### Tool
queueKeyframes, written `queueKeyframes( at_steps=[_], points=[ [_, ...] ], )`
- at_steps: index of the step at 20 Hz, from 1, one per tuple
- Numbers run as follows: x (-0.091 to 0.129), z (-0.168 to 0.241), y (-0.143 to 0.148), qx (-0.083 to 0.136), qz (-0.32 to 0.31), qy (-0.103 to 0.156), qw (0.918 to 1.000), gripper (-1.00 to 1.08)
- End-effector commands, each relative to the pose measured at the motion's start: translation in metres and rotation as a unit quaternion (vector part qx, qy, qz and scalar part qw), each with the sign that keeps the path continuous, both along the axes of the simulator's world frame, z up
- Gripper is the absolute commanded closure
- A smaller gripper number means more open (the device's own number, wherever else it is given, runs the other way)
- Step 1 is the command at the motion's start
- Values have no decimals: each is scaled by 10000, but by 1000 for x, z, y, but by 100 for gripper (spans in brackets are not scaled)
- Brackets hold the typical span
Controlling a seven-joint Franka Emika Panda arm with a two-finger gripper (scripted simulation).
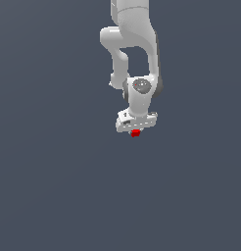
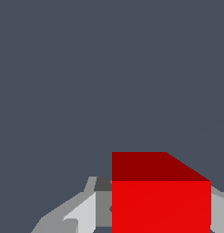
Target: Lift up the red cube by 0.2 meters.
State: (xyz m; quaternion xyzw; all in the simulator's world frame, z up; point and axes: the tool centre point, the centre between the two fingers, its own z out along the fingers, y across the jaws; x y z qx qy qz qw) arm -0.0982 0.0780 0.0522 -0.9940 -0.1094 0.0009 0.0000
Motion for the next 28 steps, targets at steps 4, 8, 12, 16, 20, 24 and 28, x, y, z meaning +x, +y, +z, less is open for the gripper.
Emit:
queueKeyframes(
  at_steps=[4,8,12,16,20,24,28],
  points=[
    [-1,39,0,1,0,-7,10000,108],
    [-1,77,0,-1,2,-7,10000,108],
    [-1,112,0,2,3,-7,10000,108],
    [-1,141,0,2,3,-7,10000,108],
    [0,162,0,2,3,-7,10000,108],
    [0,174,0,3,0,-8,10000,108],
    [1,178,0,3,0,-8,10000,108]
  ],
)
